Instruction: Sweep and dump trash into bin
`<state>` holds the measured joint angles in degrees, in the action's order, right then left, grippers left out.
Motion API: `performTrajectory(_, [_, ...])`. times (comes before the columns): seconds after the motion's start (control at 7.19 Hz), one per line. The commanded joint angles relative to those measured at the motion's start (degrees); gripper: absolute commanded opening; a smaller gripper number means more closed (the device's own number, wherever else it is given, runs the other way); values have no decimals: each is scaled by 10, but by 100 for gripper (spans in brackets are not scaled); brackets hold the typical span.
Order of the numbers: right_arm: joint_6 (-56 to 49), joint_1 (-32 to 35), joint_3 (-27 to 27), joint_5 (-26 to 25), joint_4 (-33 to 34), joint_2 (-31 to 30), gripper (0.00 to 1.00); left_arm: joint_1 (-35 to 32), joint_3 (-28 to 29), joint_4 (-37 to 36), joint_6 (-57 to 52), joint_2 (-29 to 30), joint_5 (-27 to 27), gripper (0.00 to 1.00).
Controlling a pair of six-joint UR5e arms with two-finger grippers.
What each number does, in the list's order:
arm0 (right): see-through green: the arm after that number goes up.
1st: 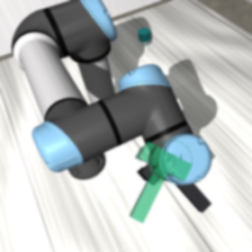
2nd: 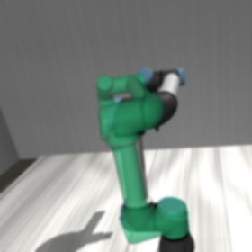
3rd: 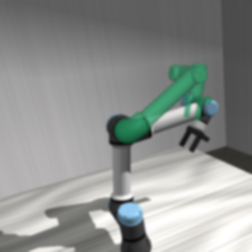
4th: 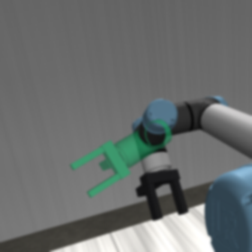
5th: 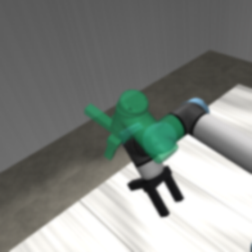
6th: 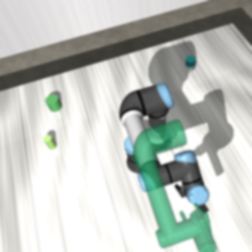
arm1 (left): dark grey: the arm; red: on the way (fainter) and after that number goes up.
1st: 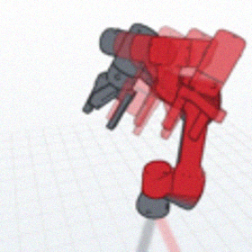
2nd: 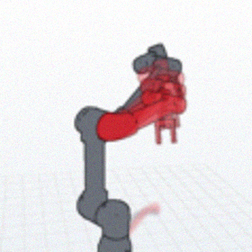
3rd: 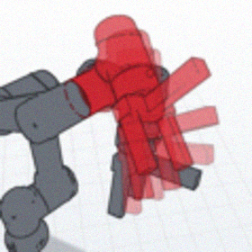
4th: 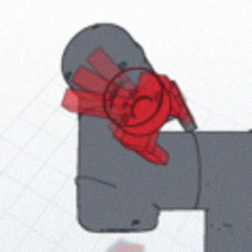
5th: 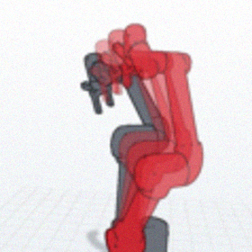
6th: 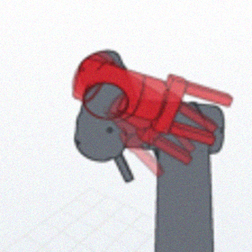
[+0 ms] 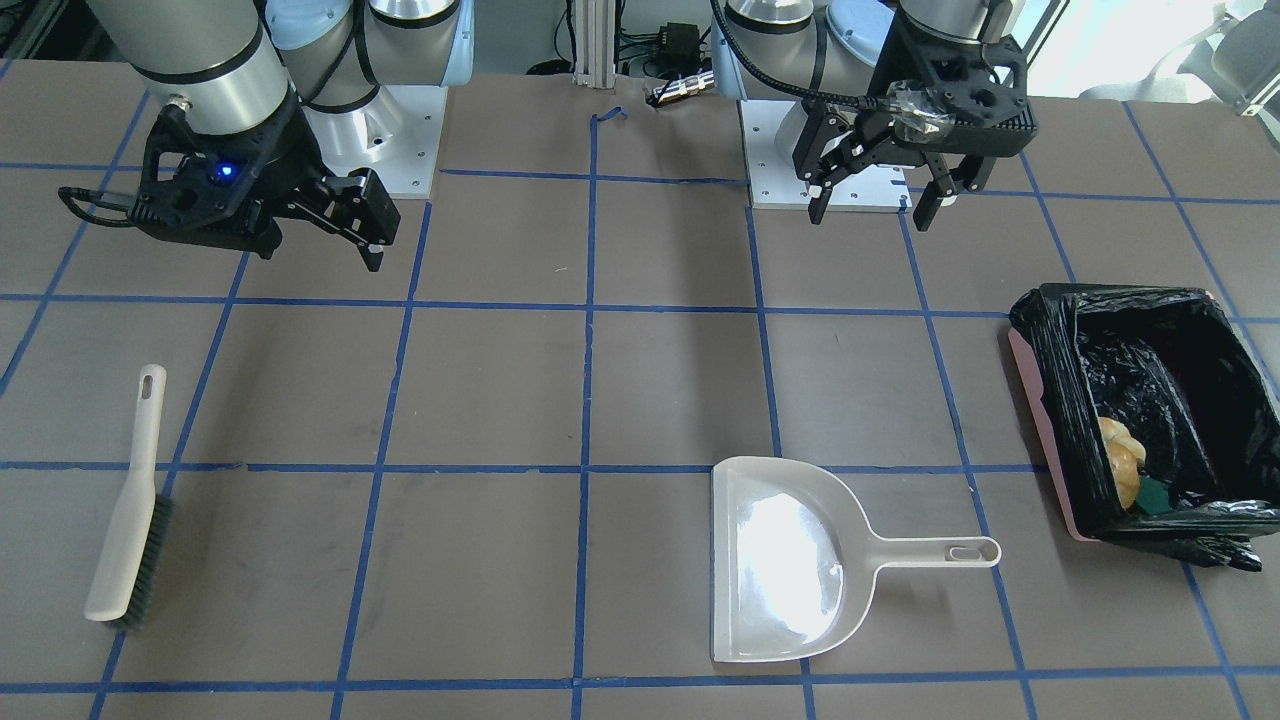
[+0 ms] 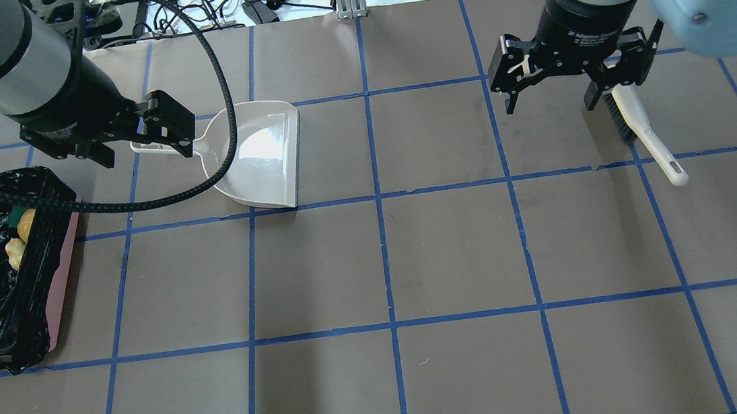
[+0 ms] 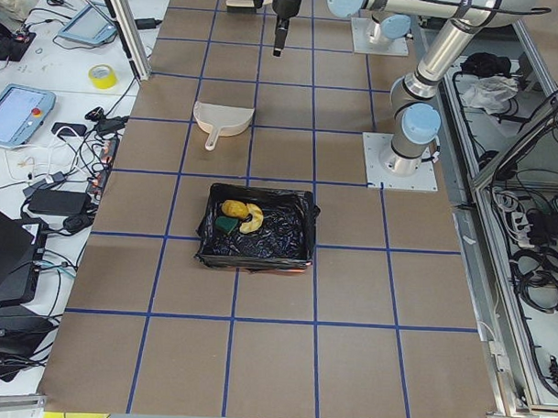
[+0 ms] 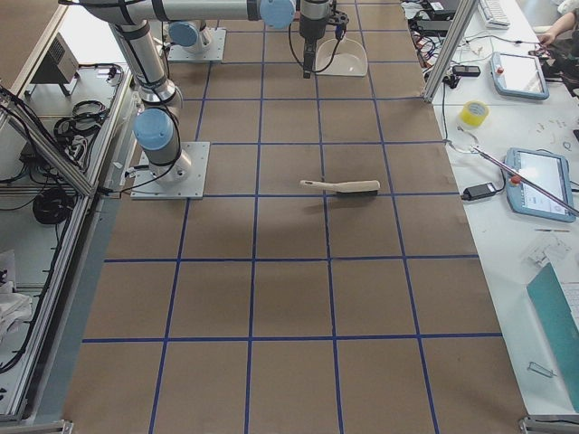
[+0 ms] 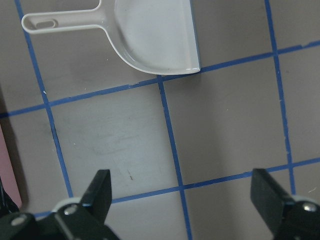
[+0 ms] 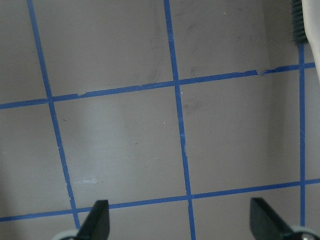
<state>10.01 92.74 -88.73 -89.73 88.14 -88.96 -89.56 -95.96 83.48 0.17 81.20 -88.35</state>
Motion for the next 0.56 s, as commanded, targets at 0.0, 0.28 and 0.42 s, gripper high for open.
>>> performTrajectory(0.0, [-2,4,7,-6,0,3,100,-3,-4,-2,42,-8,4,100])
performTrajectory(0.28, [-2,5,8,-44,0,0,100,-3,-2,-2,39,-6,-4,100])
performTrajectory(0.42, [-3,5,9,-44,1,0,100,-2,-2,-1,40,-7,-4,100])
